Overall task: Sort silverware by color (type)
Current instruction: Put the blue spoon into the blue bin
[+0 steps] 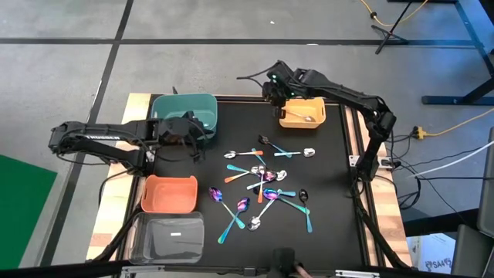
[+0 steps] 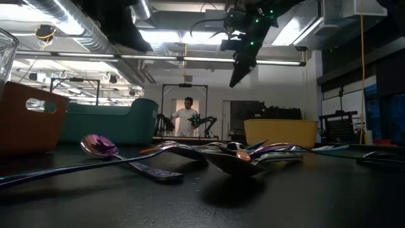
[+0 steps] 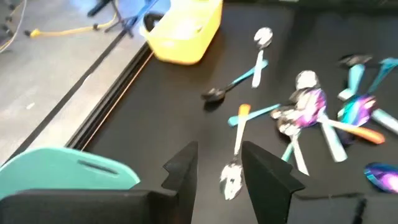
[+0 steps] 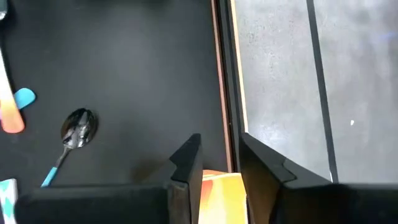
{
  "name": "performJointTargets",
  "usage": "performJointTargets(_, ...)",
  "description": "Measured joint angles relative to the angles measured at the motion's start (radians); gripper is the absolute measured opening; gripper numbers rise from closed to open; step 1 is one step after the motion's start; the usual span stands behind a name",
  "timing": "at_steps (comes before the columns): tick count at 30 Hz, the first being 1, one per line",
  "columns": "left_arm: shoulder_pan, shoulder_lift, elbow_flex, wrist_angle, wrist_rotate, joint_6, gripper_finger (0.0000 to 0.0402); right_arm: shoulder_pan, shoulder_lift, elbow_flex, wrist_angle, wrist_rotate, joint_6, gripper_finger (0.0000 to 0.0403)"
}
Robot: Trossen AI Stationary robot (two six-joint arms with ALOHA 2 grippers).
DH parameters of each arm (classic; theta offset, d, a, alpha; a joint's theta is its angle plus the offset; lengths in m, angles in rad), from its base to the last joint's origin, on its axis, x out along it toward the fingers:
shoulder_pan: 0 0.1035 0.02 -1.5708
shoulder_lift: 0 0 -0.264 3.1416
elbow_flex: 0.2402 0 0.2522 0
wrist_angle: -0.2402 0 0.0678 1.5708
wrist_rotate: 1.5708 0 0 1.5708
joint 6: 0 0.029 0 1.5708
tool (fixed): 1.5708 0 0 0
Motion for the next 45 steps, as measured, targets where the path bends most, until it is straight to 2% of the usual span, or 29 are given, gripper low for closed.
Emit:
performJointTargets(7, 0.025, 0.065, 0.0, 0.042, -0.004, 0.033, 0.0118, 0.114, 0.0, 0.0, -0.03, -0.003, 0.175, 0.0094)
performJointTargets(11, 0.026, 0.077, 0.0, 0.044, 0.001, 0.03, 0.0118, 0.219, 0.0, 0.0, -0.179, -0.004, 0.207, 0.0094)
performJointTargets(18, -0.005, 0.079, -0.001, 0.041, 0.004, 0.022, 0.0118, 0.378, 0.0, -0.004, -0.414, -0.016, 0.37, 0.0094)
performJointTargets(24, -0.037, 0.078, -0.001, 0.041, 0.007, 0.022, 0.0118, 0.458, -0.049, -0.16, -0.395, -0.029, 0.44, 0.0094)
performJointTargets(29, -0.061, 0.078, -0.001, 0.041, 0.007, 0.022, 0.0118, 0.463, -0.126, -0.384, -0.263, -0.027, 0.495, 0.0094)
performJointTargets(35, -0.087, 0.078, -0.001, 0.041, 0.007, 0.021, 0.0118, 0.412, -0.171, -0.623, -0.095, -0.018, 0.492, 0.0094)
performJointTargets(40, -0.098, 0.078, -0.001, 0.041, 0.007, 0.02, 0.0118, 0.359, -0.172, -0.746, 0.009, 0.022, 0.486, 0.0094)
performJointTargets(45, -0.101, 0.078, -0.001, 0.041, 0.007, 0.02, 0.0118, 0.325, -0.172, -0.785, 0.032, 0.035, 0.438, 0.0094)
